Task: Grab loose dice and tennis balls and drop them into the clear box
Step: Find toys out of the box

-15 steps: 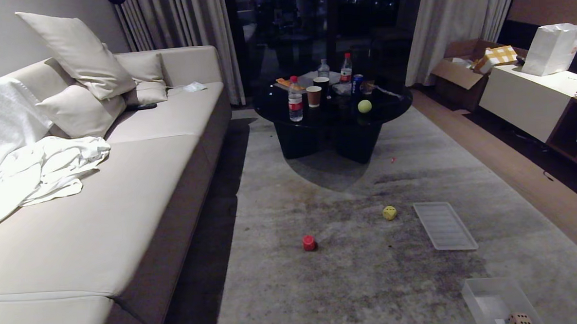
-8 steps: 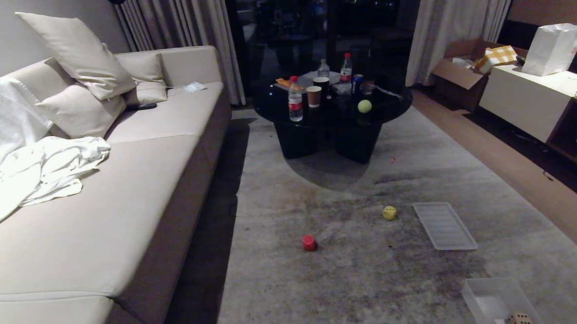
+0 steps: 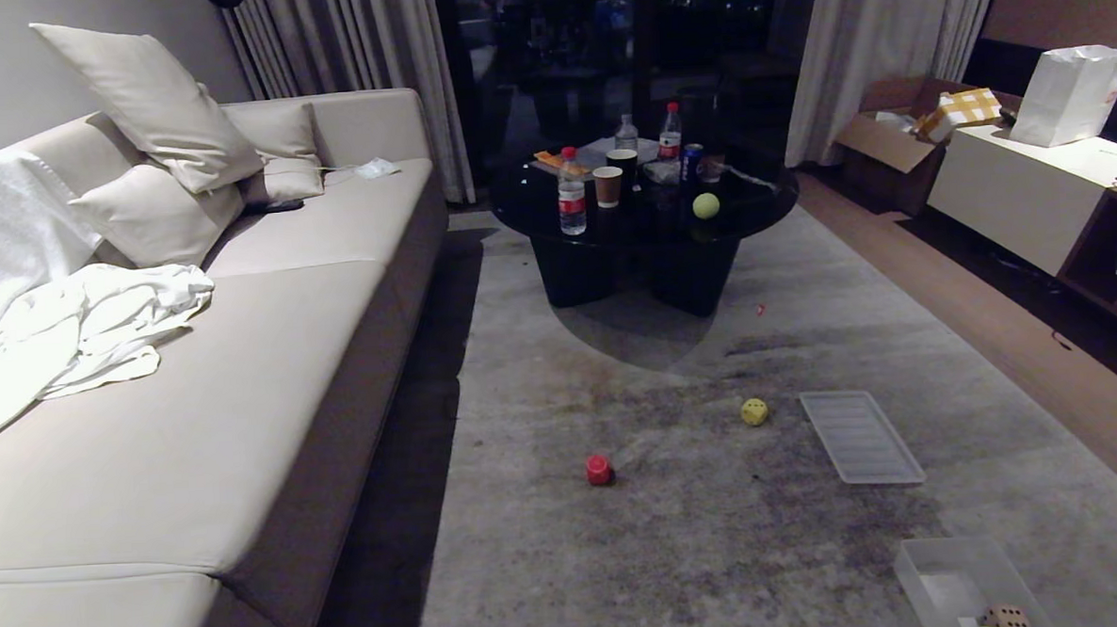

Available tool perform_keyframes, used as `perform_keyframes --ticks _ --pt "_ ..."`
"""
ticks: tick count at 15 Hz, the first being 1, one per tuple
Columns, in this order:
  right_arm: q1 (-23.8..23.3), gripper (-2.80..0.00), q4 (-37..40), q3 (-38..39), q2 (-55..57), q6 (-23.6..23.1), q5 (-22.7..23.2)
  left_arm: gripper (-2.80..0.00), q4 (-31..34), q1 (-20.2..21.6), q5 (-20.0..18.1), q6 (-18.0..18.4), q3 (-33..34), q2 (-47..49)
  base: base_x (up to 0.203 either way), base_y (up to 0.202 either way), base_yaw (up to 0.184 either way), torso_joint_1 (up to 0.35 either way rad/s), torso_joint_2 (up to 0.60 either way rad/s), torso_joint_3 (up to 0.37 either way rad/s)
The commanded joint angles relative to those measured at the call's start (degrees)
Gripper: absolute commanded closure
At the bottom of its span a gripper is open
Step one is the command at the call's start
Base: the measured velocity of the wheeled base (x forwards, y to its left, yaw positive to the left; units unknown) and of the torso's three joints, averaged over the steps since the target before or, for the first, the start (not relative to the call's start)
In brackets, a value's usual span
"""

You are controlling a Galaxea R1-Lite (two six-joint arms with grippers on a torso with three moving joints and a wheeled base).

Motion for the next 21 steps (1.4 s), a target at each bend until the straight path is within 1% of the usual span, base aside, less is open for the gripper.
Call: perform_keyframes --ticks 1,7,11,18,21 --pt "0.00 0.00 -0.04 0.70 0.07 0.00 0.01 0.00 -0.02 0.03 -0.05 0.06 0.09 0.03 0.000 0.000 0.000 0.000 0.00 0.000" --pt "0.09 0.00 -0.04 0.62 0.07 0.00 0.01 0.00 -0.02 -0.06 -0.23 0.41 0.09 0.06 0.000 0.000 0.000 0.000 0.00 0.000" --pt "0.00 0.00 -0.04 0.68 0.07 0.00 0.01 0.00 -0.02 0.03 -0.05 -0.03 0.09 0.06 -0.119 0.000 0.000 0.004 0.00 0.003" --pt "0.00 0.00 -0.04 0.70 0.07 0.00 0.09 0.00 -0.02 0.03 0.03 -0.30 0.09 0.06 0.000 0.000 0.000 0.000 0.00 0.000" --pt "0.00 0.00 0.04 0.62 0.07 -0.09 0.09 0.00 -0.02 0.03 -0.32 0.37 0.09 0.06 0.000 0.000 0.000 0.000 0.00 0.000"
